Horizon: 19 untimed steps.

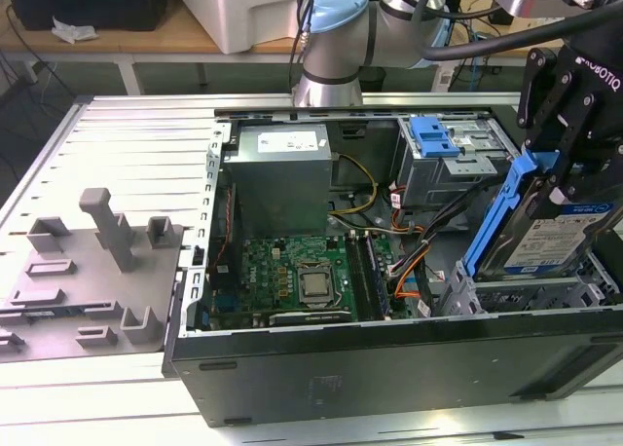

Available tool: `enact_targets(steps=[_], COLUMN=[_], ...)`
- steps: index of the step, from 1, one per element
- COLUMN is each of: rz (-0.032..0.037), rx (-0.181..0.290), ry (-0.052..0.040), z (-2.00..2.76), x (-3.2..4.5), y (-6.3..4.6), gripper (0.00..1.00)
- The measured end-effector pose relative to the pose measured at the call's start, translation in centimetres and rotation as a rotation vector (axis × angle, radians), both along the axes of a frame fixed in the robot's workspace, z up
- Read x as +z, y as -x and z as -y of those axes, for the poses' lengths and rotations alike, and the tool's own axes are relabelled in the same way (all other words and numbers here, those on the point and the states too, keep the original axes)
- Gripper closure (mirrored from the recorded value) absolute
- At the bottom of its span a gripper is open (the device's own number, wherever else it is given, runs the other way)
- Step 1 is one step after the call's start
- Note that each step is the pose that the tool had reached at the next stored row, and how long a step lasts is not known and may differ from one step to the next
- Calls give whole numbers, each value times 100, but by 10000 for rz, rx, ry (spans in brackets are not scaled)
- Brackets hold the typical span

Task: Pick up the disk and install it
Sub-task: 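Insert the disk into the insertion slot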

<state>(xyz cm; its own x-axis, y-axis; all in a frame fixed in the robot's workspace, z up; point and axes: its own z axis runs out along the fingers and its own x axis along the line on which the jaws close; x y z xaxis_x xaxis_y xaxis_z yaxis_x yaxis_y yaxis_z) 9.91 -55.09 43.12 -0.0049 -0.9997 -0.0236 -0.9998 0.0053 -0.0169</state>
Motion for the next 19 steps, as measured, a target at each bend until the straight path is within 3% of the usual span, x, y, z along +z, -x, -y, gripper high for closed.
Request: enact_targets(steps=[19], rz=[0], rx=[-88], ry=[-3], z=[0], x=[0], y=[0], gripper=[63])
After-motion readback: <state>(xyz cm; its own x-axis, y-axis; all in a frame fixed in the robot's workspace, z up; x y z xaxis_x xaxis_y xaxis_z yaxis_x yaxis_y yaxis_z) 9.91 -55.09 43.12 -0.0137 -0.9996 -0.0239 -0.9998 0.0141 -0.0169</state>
